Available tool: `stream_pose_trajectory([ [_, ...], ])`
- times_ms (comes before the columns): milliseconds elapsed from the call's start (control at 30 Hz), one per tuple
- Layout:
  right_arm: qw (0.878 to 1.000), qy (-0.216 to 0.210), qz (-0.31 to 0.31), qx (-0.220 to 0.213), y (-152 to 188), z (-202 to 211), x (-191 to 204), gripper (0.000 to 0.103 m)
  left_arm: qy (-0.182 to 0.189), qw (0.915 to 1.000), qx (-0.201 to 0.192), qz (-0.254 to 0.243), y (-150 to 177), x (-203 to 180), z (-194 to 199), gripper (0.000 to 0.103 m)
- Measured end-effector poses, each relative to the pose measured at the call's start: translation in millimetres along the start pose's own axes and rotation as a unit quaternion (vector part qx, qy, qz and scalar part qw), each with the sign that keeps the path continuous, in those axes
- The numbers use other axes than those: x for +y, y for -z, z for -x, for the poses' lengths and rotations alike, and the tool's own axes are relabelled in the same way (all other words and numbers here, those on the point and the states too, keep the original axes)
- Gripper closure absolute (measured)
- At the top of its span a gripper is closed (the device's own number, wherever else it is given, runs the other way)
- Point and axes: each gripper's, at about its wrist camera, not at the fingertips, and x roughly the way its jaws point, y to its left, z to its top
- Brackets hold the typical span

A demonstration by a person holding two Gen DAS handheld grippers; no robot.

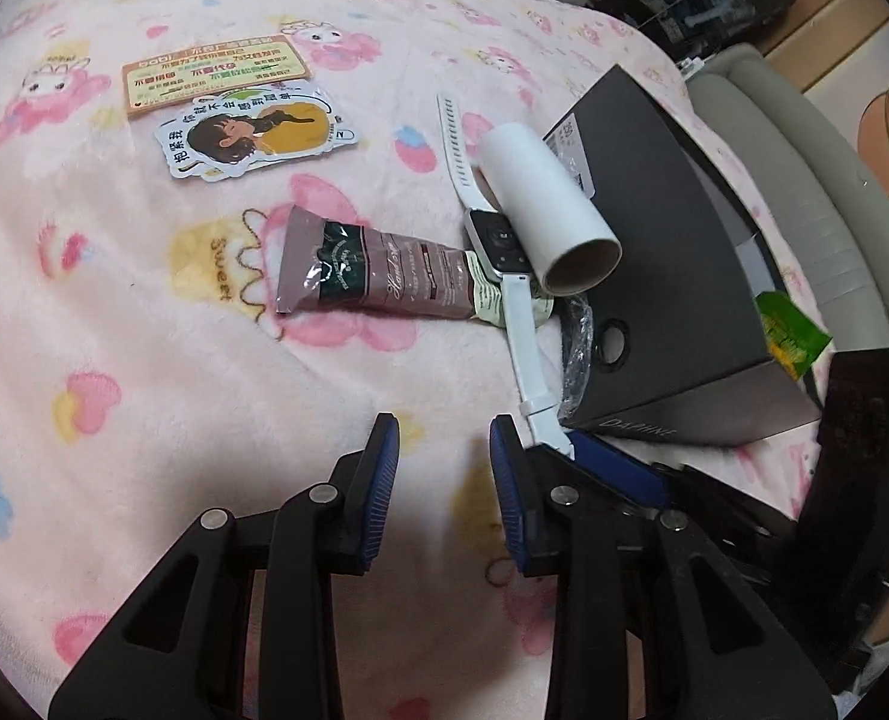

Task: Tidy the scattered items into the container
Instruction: 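Reach the right gripper toward the white watch strap beside the box, then close the right gripper on the buckle end of the watch strap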

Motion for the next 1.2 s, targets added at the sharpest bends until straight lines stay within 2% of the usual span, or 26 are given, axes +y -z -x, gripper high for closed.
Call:
stream_pose_trajectory([
  [33, 1.000, -0.002, 0.000, 0.002, -1, -3, 0, 0.077, 0.001, 1.0000, -0.001, -0.003, 1, -2, 0, 0.073],
  [100, 1.000, -0.007, -0.002, 0.004, -2, -7, -2, 0.085, 0.004, 0.9999, -0.002, -0.011, 3, -5, 0, 0.073],
  [133, 1.000, -0.007, -0.003, 0.001, -1, -5, -3, 0.086, 0.010, 0.9999, -0.001, -0.012, 4, -6, 0, 0.073],
  [433, 1.000, -0.011, -0.014, -0.016, 30, 34, -12, 0.086, 0.054, 0.9977, 0.020, -0.035, 21, -33, -9, 0.073],
  [600, 1.000, -0.015, -0.012, 0.001, 60, 60, -24, 0.086, 0.076, 0.9949, 0.041, -0.053, 39, -55, -9, 0.073],
  [767, 1.000, -0.010, -0.021, 0.012, 88, 85, -42, 0.086, 0.067, 0.9940, 0.059, -0.063, 52, -71, -18, 0.073],
  [900, 0.999, 0.014, -0.044, 0.025, 101, 101, -64, 0.086, 0.054, 0.9942, 0.063, -0.068, 60, -81, -23, 0.073],
  [1033, 0.998, 0.020, -0.066, 0.006, 93, 120, -85, 0.084, 0.043, 0.9943, 0.059, -0.077, 62, -84, -22, 0.073],
  [1200, 0.999, -0.006, -0.036, -0.019, 73, 124, -77, 0.084, 0.040, 0.9955, 0.052, -0.067, 56, -74, -20, 0.073],
])
